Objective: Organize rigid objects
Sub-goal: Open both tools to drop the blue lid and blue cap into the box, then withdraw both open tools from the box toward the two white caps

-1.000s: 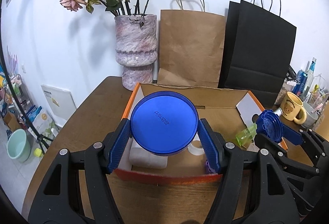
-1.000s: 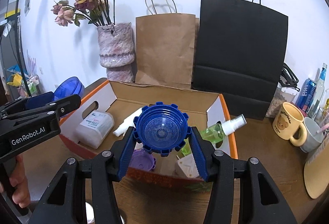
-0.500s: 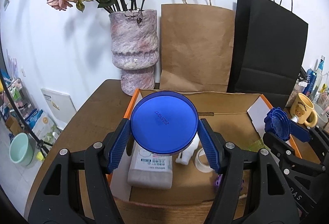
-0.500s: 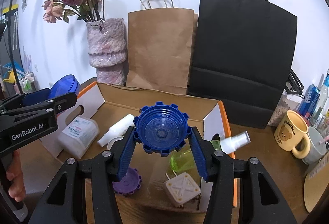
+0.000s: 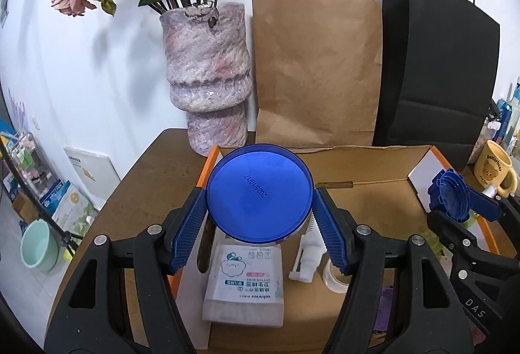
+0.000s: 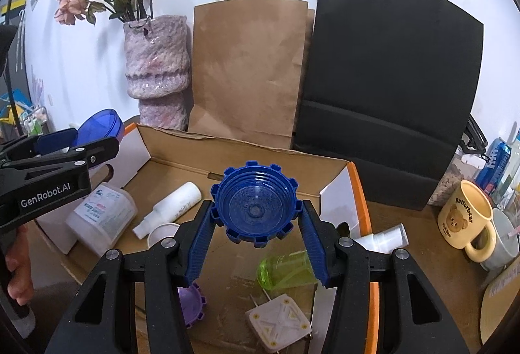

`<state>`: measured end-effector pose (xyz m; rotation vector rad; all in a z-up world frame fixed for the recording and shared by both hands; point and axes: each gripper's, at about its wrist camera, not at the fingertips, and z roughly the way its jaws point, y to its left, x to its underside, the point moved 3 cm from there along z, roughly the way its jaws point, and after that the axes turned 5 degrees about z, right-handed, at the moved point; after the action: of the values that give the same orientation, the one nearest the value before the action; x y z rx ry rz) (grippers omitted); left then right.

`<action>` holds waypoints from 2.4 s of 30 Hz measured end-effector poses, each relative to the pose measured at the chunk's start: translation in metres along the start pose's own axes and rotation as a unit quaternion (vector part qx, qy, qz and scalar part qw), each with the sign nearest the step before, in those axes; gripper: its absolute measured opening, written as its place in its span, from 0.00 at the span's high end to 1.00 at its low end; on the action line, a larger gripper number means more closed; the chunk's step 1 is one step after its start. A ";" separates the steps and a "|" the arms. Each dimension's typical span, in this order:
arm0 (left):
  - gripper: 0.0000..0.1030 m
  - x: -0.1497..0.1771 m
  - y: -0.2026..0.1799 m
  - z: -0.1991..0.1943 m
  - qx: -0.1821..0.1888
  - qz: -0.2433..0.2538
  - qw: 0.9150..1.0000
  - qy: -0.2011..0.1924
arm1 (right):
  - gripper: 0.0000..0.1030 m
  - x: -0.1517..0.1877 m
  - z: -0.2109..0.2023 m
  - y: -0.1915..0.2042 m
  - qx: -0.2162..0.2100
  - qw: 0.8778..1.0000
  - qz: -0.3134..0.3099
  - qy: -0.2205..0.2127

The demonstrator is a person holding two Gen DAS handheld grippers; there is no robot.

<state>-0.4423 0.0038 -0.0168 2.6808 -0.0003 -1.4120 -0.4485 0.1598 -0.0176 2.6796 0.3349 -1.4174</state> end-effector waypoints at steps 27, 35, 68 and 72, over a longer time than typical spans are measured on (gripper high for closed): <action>0.00 0.005 0.009 0.001 -0.010 -0.012 1.000 -0.001 | 0.09 0.007 -0.001 -0.007 -0.009 1.000 0.010 0.015; 0.00 0.006 0.010 -0.003 -0.010 -0.019 1.000 -0.002 | 0.09 0.008 -0.002 -0.006 -0.010 1.000 0.010 0.014; 0.00 0.047 0.000 -0.059 0.016 -0.010 1.000 -0.007 | 0.09 0.050 -0.057 -0.010 -0.002 1.000 0.023 0.019; 0.00 0.056 -0.001 -0.068 0.018 -0.008 1.000 -0.004 | 0.09 0.058 -0.068 -0.011 -0.001 0.999 0.027 0.021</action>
<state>-0.3550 0.0086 -0.0246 2.7086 -0.0054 -1.4414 -0.3649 0.1913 -0.0271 2.6976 0.2666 -1.3483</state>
